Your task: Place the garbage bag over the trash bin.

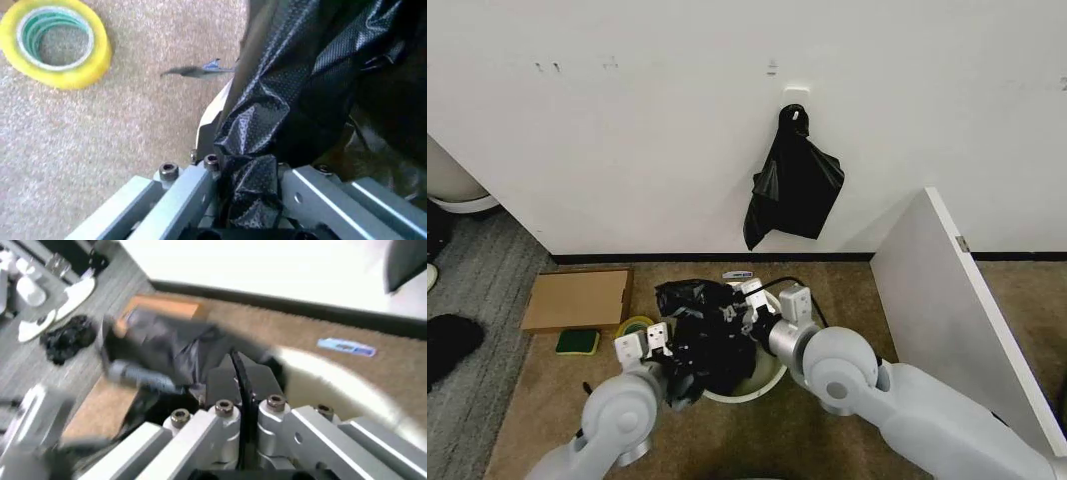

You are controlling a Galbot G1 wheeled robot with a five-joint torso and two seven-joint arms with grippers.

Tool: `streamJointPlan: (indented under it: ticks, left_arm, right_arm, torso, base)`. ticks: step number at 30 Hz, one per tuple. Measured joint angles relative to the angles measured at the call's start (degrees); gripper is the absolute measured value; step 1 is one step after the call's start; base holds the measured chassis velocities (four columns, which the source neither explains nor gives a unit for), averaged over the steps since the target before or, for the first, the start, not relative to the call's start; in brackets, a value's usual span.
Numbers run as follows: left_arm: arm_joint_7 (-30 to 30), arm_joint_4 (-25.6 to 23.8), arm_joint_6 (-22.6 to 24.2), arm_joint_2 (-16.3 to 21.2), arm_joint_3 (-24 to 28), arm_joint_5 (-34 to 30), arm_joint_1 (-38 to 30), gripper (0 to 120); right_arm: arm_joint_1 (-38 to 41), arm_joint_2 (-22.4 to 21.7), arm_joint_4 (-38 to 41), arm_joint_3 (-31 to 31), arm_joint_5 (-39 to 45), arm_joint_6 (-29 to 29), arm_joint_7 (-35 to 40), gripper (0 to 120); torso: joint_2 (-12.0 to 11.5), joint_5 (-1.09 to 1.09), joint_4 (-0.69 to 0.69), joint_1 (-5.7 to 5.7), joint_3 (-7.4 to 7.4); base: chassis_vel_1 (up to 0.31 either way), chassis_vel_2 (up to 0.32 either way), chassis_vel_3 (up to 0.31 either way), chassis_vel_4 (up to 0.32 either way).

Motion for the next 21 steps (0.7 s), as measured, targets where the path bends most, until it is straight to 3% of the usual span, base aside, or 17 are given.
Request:
streamJointPlan:
  ticks: [10,21]
  left_arm:
    - [0.6,-3.7,-0.8,1.6,-1.8,0.0,4.4,1]
    - [2.0,-7.6,-2.1,2.9,-9.2,-0.3,9.9,1]
  right_arm:
    - [-2.5,-3.2,1.2,4.9,-1.0,0.6,-0.9,0]
    - [-5.8,-7.6,1.7,7.9,-3.8,2.0,-1.3,0]
  torso:
    - [0.0,0.01,0.00,0.00,0.00]
    - [0.0,0.01,0.01,0.00,0.00]
  base:
    - [0.000,0.000,0.000,0.000]
    - [0.000,0.000,0.000,0.000]
